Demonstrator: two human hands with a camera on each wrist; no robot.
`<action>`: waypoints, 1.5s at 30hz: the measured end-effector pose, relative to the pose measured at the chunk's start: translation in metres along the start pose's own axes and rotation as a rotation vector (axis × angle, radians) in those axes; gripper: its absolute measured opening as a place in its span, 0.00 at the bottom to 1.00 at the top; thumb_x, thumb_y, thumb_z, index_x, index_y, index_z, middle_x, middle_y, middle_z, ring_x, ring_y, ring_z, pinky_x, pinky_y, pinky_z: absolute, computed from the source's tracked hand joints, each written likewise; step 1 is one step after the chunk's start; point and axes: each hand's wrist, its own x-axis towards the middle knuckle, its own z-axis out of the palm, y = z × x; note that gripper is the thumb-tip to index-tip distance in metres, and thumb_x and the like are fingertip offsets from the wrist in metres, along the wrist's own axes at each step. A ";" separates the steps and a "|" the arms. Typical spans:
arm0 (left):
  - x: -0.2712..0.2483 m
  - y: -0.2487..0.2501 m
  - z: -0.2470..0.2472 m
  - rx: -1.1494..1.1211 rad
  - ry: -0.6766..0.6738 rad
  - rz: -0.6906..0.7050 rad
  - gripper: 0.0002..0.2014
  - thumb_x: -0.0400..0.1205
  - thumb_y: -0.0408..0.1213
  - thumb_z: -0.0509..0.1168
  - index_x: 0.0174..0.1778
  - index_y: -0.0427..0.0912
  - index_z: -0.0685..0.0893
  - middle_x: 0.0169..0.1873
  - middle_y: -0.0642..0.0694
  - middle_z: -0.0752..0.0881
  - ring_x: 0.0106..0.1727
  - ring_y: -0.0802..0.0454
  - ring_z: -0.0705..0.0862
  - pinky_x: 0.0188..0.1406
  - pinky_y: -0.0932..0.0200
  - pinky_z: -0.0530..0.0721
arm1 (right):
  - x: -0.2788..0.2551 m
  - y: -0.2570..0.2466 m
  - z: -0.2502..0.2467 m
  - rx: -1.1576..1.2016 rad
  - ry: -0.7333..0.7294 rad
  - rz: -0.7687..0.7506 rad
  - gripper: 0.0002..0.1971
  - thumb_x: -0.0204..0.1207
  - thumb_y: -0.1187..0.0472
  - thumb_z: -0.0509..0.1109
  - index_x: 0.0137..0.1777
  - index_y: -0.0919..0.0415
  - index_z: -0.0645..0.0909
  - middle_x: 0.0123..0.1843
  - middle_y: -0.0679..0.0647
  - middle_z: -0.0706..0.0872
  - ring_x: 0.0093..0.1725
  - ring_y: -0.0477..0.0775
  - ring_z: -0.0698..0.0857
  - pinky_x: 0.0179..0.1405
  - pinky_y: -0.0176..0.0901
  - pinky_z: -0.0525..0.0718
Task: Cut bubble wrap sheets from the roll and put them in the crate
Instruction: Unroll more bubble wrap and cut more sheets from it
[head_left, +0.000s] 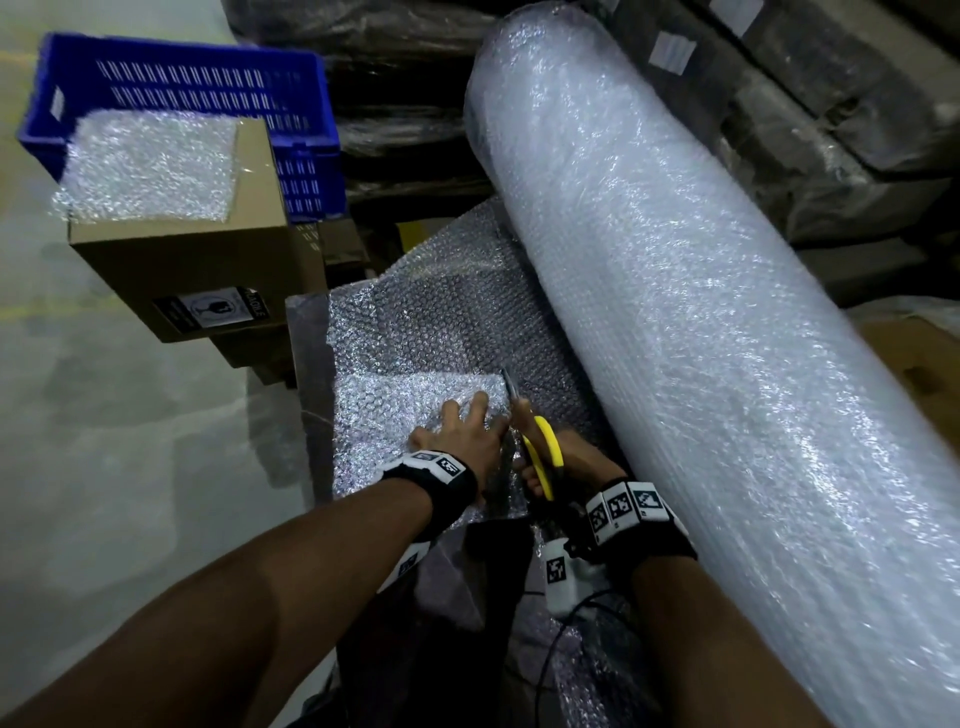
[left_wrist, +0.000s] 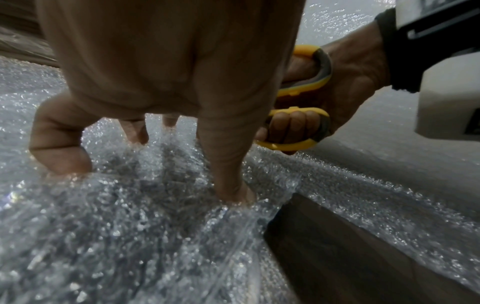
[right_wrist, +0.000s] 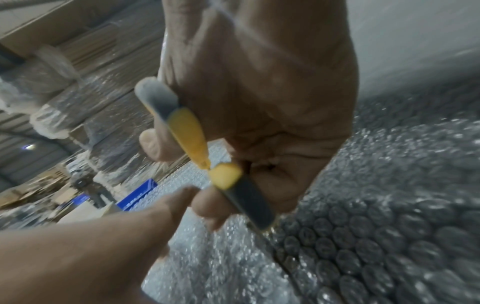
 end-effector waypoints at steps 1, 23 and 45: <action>0.001 0.000 0.000 0.002 -0.001 0.003 0.57 0.67 0.44 0.84 0.84 0.61 0.52 0.85 0.47 0.42 0.80 0.30 0.52 0.59 0.22 0.75 | -0.001 0.000 -0.001 -0.003 -0.011 0.011 0.34 0.55 0.22 0.73 0.34 0.56 0.74 0.31 0.60 0.74 0.22 0.51 0.72 0.23 0.36 0.70; 0.002 -0.013 0.002 -0.006 -0.070 0.141 0.46 0.80 0.34 0.72 0.85 0.58 0.50 0.86 0.46 0.34 0.85 0.30 0.43 0.69 0.22 0.67 | -0.129 0.028 -0.003 -0.399 0.384 -0.268 0.30 0.80 0.39 0.70 0.21 0.56 0.75 0.18 0.47 0.78 0.19 0.38 0.74 0.24 0.33 0.70; -0.011 -0.197 -0.065 0.330 0.183 0.634 0.25 0.87 0.55 0.58 0.76 0.46 0.70 0.76 0.45 0.70 0.76 0.40 0.68 0.69 0.38 0.75 | -0.107 0.078 0.254 0.579 0.662 -0.157 0.10 0.76 0.59 0.78 0.35 0.62 0.87 0.30 0.63 0.80 0.24 0.55 0.78 0.22 0.40 0.74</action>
